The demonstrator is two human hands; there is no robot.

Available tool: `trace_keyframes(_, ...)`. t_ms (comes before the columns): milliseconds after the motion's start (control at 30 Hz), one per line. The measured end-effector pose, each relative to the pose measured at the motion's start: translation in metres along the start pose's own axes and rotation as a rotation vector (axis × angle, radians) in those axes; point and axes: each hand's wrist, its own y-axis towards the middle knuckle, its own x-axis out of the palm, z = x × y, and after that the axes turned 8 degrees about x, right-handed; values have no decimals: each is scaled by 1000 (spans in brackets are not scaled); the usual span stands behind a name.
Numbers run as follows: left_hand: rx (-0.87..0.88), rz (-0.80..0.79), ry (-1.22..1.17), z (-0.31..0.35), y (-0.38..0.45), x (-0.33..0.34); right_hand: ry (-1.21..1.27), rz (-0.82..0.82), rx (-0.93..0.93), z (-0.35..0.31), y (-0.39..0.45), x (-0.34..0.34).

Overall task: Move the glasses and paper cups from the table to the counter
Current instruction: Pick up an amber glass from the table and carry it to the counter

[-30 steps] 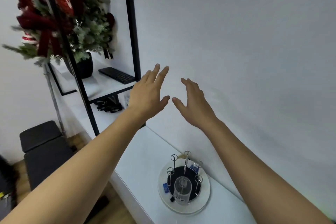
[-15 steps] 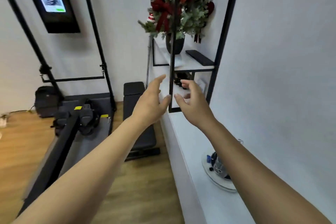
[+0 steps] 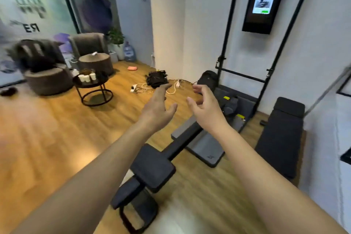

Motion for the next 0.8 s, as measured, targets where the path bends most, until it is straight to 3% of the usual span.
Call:
trace_keyframes(267, -240, 135, 211, -177, -111, -226, 155, -263, -67, -148, -21, 276)
trace_keyframes(433, -333, 194, 278, -259, -162, -331, 181, -361, -45, -224, -34, 400)
trace_keyframes(600, -395, 243, 294, -326, -182, -391, 160, -398, -94, -274, -21, 491)
trace_keyframes(800, -461, 221, 274, -411, -177, -411, 104, -455, -104, -276, 20, 588)
